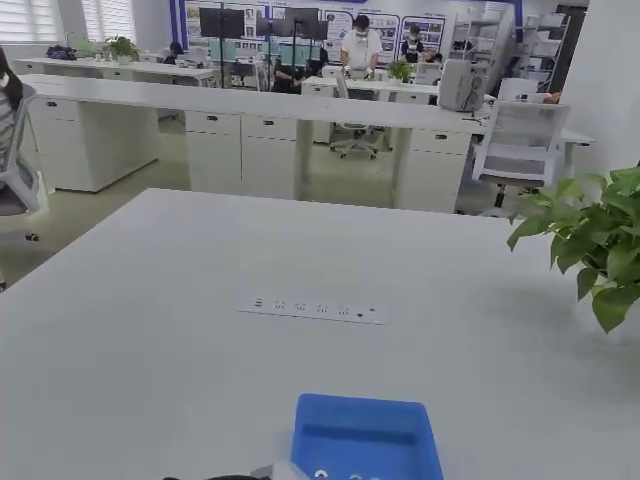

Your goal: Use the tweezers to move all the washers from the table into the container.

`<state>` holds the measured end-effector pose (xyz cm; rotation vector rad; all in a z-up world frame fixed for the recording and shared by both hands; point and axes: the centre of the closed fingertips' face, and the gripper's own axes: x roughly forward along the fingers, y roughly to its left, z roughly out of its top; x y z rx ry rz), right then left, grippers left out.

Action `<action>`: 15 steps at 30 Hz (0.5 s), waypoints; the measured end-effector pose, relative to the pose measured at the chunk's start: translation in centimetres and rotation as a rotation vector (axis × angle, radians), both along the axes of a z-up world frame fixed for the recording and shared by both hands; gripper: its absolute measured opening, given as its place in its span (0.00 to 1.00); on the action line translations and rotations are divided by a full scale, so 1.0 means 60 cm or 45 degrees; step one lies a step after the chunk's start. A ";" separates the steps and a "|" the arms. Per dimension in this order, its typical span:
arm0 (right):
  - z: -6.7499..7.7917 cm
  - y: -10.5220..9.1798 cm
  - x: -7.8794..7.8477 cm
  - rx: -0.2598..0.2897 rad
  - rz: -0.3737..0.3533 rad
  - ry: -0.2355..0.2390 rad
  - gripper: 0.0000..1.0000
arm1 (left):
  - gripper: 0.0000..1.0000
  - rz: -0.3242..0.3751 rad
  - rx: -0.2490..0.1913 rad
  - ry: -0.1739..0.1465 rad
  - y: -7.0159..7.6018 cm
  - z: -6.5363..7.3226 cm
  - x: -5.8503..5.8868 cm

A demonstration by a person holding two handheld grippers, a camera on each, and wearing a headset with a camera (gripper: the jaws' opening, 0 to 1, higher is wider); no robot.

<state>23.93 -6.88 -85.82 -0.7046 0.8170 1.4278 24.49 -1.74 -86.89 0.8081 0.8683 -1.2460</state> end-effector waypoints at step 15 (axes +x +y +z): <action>-0.023 -0.010 -0.003 -0.043 -0.022 0.010 0.06 | 0.00 -0.066 -0.006 0.019 -0.009 -0.007 -0.002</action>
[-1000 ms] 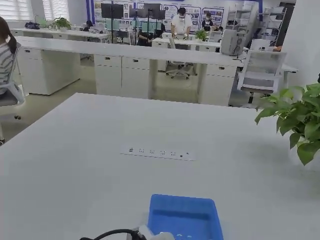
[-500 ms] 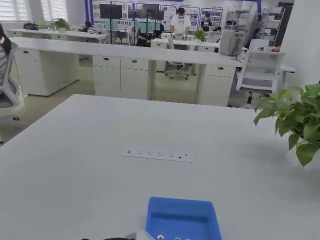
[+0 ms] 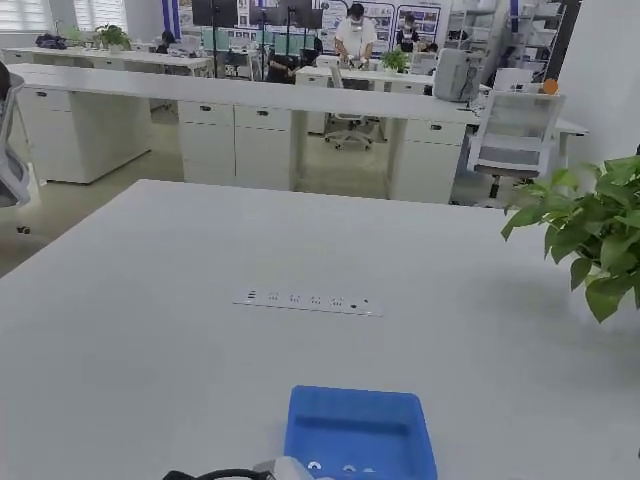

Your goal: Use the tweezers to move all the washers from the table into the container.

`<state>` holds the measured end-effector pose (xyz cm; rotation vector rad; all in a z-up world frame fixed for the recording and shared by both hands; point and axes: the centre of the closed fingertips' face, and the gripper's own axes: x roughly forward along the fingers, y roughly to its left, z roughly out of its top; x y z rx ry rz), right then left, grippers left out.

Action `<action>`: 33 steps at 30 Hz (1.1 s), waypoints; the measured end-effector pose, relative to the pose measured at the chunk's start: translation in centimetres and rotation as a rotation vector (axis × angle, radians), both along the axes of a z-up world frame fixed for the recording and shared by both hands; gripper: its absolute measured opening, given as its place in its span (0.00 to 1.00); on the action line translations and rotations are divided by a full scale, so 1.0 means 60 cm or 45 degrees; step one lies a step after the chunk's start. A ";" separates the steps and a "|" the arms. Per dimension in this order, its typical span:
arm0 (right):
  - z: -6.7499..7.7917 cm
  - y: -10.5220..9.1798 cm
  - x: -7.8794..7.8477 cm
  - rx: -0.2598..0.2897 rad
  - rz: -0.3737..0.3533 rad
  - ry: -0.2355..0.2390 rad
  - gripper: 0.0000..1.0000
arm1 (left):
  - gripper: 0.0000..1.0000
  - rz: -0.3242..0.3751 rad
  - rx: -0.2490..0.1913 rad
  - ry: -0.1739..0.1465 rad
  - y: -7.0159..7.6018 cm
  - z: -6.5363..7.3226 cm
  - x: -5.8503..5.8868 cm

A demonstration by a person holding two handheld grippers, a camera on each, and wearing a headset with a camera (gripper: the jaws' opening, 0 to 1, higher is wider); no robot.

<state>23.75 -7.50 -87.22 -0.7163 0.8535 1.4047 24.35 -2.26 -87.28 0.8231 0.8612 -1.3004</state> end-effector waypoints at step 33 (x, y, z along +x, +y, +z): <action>0.128 -0.078 0.007 0.332 -0.882 -0.083 0.42 | 0.10 0.152 0.058 0.063 0.004 -0.010 -0.006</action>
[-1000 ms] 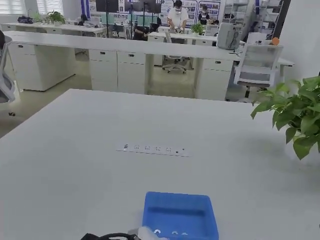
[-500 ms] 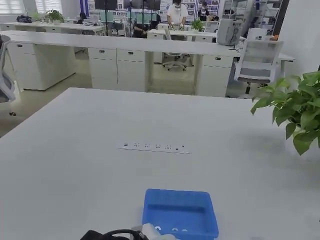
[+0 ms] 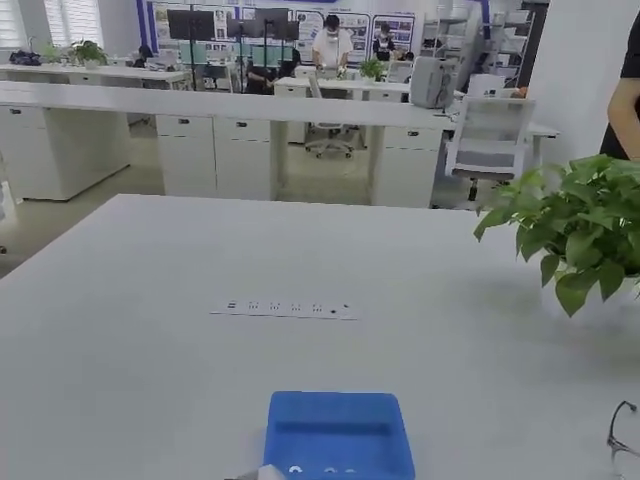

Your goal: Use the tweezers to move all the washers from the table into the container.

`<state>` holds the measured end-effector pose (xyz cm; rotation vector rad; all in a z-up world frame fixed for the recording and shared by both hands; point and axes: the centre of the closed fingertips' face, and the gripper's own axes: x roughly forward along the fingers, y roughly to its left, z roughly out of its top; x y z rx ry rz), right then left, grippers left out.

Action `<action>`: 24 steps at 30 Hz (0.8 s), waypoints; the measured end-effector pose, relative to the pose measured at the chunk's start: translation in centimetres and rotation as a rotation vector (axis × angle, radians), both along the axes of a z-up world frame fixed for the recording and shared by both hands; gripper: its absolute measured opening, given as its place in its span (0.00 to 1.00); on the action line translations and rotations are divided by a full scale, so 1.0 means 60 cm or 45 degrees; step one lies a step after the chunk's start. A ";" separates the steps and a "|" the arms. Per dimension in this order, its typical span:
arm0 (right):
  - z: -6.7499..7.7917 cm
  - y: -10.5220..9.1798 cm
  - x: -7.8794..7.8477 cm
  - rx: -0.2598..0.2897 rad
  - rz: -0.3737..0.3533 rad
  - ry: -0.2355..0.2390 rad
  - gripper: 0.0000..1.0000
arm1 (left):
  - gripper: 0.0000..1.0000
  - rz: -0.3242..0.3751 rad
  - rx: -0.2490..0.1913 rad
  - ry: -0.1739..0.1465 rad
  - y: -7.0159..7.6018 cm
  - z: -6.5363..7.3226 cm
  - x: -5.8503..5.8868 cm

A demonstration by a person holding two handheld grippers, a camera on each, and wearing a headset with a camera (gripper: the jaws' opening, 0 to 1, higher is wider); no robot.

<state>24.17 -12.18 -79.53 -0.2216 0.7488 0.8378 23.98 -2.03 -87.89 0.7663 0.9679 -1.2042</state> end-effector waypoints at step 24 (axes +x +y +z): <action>0.061 -0.089 -0.008 0.150 -0.452 -0.138 0.94 | 0.67 0.648 -0.397 -0.225 0.100 0.137 0.018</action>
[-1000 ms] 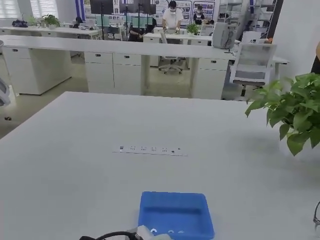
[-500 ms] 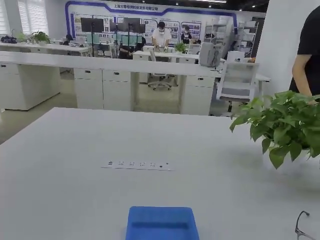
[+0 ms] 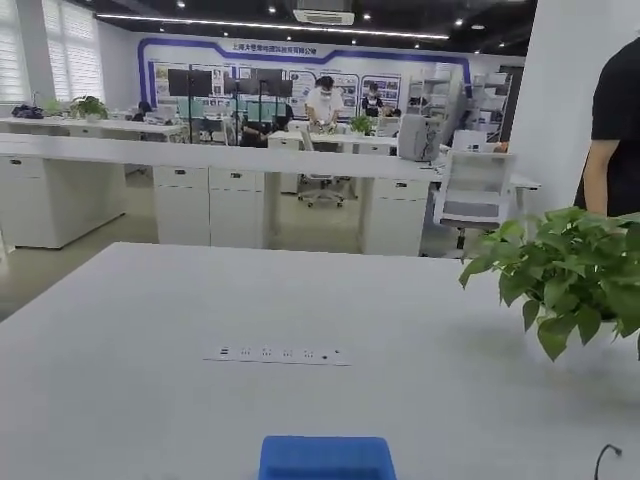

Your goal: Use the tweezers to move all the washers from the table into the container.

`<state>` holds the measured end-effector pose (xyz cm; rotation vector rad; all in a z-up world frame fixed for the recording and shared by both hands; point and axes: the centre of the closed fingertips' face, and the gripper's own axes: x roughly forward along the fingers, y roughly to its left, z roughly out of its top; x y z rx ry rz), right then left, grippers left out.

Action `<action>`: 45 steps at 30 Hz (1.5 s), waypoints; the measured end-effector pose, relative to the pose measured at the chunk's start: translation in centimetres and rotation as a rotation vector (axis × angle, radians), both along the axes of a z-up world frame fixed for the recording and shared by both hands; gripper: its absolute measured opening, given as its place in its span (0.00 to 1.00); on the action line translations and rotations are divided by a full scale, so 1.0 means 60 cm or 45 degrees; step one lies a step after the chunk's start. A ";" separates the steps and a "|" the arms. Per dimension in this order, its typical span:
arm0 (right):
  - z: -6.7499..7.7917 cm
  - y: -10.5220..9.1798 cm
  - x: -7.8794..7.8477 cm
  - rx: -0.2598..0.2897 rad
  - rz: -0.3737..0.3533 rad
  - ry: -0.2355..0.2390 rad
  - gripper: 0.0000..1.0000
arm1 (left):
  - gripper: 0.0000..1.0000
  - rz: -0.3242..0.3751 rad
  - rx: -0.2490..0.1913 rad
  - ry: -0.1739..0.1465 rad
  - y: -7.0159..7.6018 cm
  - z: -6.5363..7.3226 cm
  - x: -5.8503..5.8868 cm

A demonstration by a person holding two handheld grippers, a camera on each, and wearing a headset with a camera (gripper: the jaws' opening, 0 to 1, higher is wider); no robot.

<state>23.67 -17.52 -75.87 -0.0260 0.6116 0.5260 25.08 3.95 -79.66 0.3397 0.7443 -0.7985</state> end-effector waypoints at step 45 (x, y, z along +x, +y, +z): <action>-0.025 -0.012 -0.029 -0.077 -0.018 0.038 0.99 | 0.99 0.647 -0.172 -0.298 0.112 0.083 -0.100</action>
